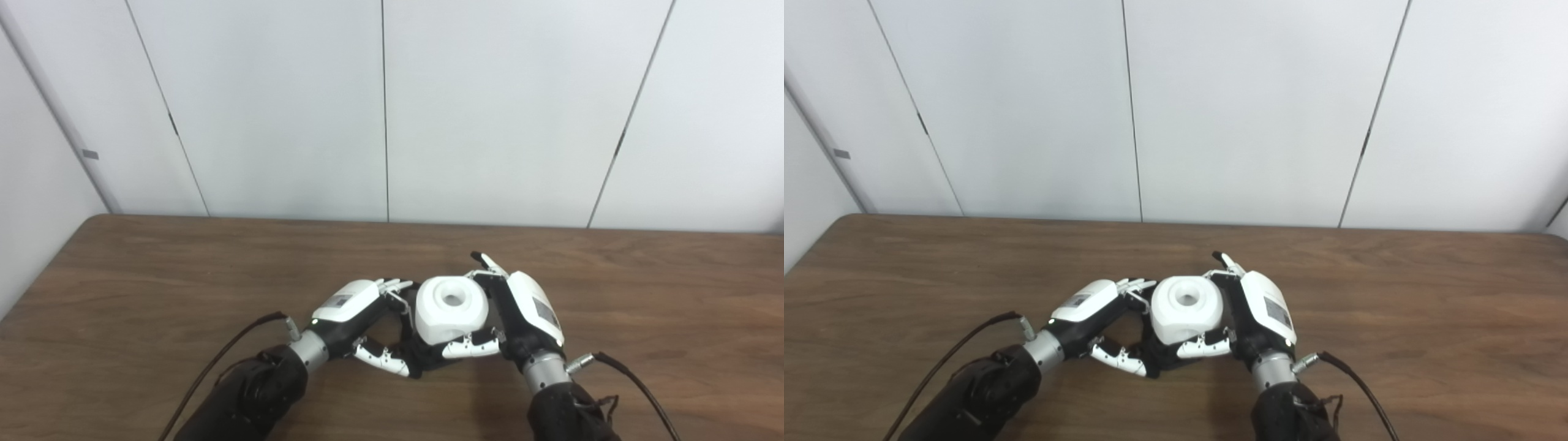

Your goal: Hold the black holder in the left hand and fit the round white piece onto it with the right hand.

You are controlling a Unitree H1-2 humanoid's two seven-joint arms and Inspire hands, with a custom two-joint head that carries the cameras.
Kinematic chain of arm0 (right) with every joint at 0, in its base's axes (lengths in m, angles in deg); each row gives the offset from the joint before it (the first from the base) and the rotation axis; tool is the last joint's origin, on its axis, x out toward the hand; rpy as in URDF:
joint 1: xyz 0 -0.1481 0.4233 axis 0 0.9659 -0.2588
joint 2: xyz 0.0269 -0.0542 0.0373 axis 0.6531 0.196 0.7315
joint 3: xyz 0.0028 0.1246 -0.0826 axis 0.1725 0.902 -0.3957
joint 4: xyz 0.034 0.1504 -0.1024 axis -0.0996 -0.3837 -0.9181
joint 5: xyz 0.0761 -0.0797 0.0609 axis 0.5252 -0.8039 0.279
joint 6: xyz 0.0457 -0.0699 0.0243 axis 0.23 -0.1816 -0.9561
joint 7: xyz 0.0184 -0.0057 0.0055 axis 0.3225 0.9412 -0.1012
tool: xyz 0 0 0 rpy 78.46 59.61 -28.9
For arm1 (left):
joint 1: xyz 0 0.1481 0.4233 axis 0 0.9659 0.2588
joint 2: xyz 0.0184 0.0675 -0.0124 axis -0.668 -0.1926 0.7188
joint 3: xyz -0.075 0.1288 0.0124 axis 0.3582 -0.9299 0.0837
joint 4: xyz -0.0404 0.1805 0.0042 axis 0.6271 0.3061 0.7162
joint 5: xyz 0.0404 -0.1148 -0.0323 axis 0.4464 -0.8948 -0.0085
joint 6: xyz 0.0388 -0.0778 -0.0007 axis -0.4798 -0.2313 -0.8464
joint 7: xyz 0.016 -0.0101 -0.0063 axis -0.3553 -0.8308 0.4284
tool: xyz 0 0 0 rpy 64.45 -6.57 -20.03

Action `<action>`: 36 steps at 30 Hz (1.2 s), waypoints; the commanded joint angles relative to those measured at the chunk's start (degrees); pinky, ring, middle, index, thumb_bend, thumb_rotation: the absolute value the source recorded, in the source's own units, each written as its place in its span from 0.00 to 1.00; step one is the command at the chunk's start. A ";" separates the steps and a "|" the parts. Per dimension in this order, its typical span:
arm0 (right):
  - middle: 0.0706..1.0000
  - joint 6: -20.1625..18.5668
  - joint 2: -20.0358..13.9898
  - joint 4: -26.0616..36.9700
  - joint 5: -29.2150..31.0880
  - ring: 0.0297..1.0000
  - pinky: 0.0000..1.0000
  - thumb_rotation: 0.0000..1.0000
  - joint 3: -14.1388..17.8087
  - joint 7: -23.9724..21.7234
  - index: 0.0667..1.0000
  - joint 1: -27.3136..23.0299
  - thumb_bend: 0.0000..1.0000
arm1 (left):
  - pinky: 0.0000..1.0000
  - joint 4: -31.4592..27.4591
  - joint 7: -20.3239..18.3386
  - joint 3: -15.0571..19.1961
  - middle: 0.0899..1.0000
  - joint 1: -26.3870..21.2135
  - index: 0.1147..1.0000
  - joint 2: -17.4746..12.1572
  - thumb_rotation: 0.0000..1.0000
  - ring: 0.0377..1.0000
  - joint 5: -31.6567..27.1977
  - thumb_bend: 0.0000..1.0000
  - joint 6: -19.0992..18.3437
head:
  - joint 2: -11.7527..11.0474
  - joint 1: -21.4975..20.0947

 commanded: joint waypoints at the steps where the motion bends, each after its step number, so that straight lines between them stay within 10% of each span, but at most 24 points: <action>1: 0.94 2.61 0.92 -0.03 0.64 0.94 0.77 0.14 -1.51 -1.08 0.44 -1.24 0.50 | 1.00 -0.22 -0.55 -1.50 0.94 -0.71 0.41 1.09 0.05 0.96 2.48 0.51 -0.41 | 0.02 0.02; 36: 0.92 4.26 -1.10 0.13 2.03 0.92 0.74 0.14 -0.37 0.39 0.44 -2.21 0.50 | 1.00 2.75 1.02 -1.94 0.94 -1.08 0.41 1.68 0.05 0.97 2.87 0.52 0.79 | -2.92 -0.88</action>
